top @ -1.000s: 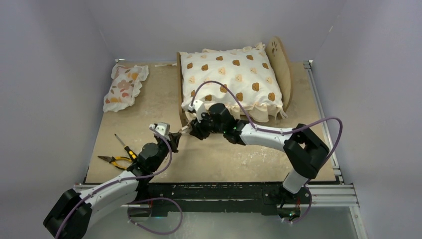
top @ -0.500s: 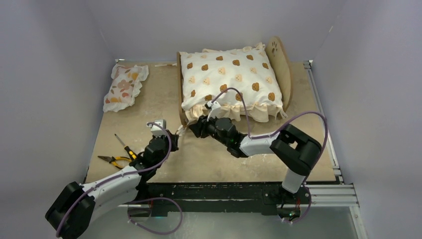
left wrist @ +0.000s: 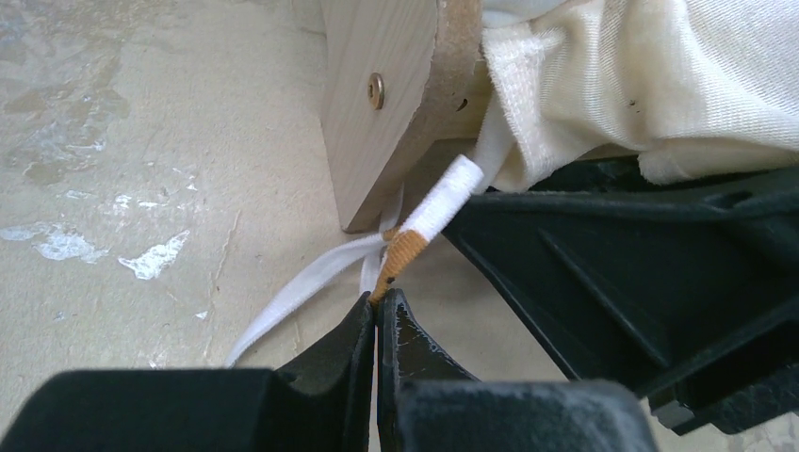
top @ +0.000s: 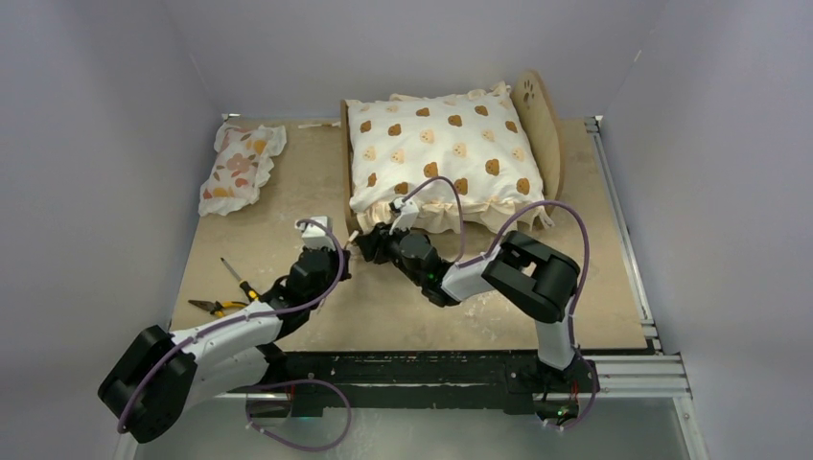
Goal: Set up the pet bed
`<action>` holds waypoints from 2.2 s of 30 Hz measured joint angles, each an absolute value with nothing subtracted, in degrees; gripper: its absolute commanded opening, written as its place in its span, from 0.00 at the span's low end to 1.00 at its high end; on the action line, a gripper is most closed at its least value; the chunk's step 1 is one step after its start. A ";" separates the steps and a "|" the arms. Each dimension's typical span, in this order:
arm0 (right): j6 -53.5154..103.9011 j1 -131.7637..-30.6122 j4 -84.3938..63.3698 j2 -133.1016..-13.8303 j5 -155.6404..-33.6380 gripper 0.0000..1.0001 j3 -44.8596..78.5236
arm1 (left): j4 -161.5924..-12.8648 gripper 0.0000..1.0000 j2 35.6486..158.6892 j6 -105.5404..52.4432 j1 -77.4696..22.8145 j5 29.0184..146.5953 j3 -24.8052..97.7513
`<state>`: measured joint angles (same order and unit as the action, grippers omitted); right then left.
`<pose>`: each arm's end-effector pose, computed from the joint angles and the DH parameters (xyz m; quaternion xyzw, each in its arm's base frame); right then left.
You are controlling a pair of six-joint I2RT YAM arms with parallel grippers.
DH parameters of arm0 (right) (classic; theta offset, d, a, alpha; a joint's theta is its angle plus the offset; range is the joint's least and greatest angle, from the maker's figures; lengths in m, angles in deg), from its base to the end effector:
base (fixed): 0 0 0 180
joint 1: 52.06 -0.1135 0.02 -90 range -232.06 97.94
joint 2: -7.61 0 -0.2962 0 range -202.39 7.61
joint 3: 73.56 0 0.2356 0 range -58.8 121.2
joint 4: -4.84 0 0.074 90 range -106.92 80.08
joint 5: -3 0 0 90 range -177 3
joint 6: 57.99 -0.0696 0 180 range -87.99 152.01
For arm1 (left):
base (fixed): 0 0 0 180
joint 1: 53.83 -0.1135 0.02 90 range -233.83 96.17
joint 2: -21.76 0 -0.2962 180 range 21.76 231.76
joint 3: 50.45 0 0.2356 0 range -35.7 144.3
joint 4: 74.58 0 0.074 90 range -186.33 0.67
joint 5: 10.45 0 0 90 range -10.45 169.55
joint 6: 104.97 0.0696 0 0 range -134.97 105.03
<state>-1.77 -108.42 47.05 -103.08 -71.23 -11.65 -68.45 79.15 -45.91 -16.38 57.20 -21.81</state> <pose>0.2484 0.3391 0.1973 -0.0552 0.7430 0.3943 0.5380 0.1706 -0.0974 0.1965 -0.0610 0.8211 -0.1725 0.5407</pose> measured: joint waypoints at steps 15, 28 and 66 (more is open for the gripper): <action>-1.01 -108.42 50.14 -106.71 -68.30 0.00 -10.33 | -74.04 0.00 83.43 -43.50 -17.23 58.31 -15.80; 2.47 -108.42 51.88 -102.12 -71.49 0.00 -14.16 | -81.78 0.00 91.74 -38.50 -17.45 60.34 -6.86; -13.84 -106.67 26.51 -91.95 -67.12 0.49 -16.39 | -78.07 0.00 101.68 -31.83 -17.45 70.20 -4.50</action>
